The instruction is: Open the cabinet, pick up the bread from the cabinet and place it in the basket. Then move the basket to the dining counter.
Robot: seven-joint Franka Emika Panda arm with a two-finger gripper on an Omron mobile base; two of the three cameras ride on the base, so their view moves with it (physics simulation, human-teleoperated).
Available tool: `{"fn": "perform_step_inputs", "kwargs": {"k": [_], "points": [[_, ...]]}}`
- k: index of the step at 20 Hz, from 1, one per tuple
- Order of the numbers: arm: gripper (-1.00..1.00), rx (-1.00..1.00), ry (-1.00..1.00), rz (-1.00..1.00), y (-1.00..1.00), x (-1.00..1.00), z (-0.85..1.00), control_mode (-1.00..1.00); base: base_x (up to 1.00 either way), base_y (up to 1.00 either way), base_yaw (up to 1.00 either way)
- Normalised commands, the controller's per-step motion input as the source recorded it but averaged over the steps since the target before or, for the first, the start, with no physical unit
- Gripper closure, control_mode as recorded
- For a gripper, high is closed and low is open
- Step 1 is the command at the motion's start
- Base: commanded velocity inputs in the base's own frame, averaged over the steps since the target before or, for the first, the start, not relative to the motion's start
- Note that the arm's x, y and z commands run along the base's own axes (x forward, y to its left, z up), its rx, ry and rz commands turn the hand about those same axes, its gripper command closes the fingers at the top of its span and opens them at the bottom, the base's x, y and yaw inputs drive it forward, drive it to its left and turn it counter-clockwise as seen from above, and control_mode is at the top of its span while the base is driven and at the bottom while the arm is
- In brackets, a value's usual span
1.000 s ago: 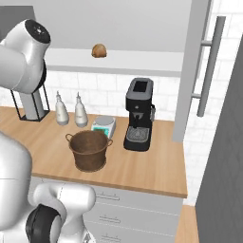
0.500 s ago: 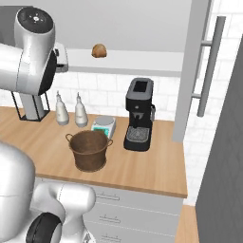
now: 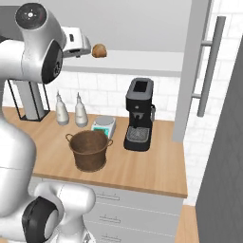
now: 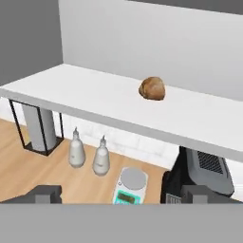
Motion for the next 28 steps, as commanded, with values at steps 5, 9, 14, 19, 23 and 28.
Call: {"fn": "perform_step_inputs", "kwargs": {"k": [5, 9, 14, 19, 23, 28], "points": [[-1.00, 0.03, -0.21, -0.34, -0.15, 0.64, -0.13, -1.00, 0.00, 0.00, 0.00], [-1.00, 0.10, -0.03, -0.24, -0.19, 0.58, 0.20, -1.00, 0.00, 0.00, 0.00], [-1.00, 0.18, 0.03, -0.05, -0.02, 0.53, 0.29, -1.00, 0.00, 0.00, 0.00], [-1.00, 0.23, 0.07, 0.00, -0.01, 0.33, 0.07, -1.00, 0.00, 0.00, 0.00], [-1.00, 0.21, 0.03, 0.01, 0.00, 0.55, -0.41, -1.00, 0.00, 0.00, 0.00], [-1.00, 0.10, -0.02, 0.02, 0.00, 0.57, -0.12, -1.00, 0.00, 0.00, 0.00]]}}
